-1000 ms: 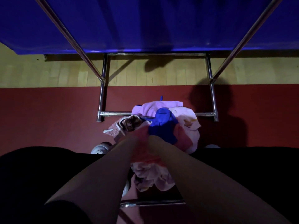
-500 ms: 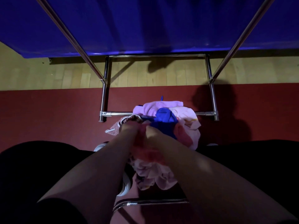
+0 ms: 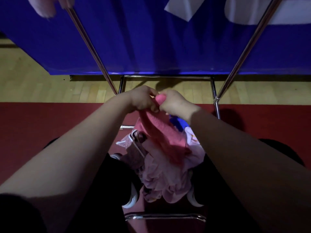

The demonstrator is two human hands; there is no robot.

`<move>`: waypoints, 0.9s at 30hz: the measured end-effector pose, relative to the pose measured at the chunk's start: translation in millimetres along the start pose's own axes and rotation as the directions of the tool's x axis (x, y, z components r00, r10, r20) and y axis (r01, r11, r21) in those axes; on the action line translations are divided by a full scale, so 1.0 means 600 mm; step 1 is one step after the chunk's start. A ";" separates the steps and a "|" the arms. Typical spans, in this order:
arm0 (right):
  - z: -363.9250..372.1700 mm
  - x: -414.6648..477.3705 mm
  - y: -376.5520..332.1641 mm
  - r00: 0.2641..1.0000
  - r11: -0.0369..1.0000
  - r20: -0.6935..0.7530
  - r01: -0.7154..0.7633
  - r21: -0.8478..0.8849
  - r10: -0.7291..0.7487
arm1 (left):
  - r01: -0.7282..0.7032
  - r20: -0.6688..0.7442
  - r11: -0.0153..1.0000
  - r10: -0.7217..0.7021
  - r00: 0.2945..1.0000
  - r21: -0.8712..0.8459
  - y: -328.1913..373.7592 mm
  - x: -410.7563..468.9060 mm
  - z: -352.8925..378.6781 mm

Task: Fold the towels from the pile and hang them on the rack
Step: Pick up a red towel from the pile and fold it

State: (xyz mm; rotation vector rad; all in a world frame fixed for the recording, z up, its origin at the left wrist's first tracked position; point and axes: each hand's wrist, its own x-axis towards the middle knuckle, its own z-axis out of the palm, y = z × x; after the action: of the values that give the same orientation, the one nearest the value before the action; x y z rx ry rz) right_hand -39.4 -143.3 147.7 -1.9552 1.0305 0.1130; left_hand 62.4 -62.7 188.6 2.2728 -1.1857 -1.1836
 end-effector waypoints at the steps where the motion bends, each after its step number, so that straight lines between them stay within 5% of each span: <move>1: -0.017 -0.003 -0.004 0.999 0.997 -0.034 0.000 -0.073 -0.002 | -0.010 -0.017 0.999 0.010 1.000 -0.034 0.003 0.001 -0.005; 7: -0.058 -0.017 0.011 0.967 0.961 -0.192 0.116 -0.253 -0.167 | 0.019 -0.256 0.999 -0.009 0.967 0.037 -0.002 -0.004 0.008; 10: -0.045 -0.008 0.020 0.953 0.956 -0.164 0.224 -0.189 -0.255 | 0.009 -0.167 1.000 -0.005 0.986 0.024 -0.004 -0.005 0.024; 16: -0.069 0.005 -0.005 0.941 0.925 -0.132 0.333 0.183 -0.313 | -0.027 -0.046 0.961 0.015 0.999 -0.276 0.001 0.004 -0.009; 20: -0.087 0.001 -0.026 0.922 0.904 -0.095 0.387 0.180 -0.375 | -0.139 -0.034 0.875 0.140 0.990 -0.464 0.011 0.007 -0.008; 27: -0.105 0.010 -0.018 0.945 0.943 -0.041 0.328 0.063 -0.326 | -0.196 -0.246 0.941 0.127 0.961 -0.278 -0.006 0.030 -0.003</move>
State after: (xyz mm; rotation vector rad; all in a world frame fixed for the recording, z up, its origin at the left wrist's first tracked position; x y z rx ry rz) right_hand -47.0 -190.9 189.7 -2.0403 0.7045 -0.1357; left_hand 71.3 -74.6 177.8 1.9790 -1.0093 -0.9428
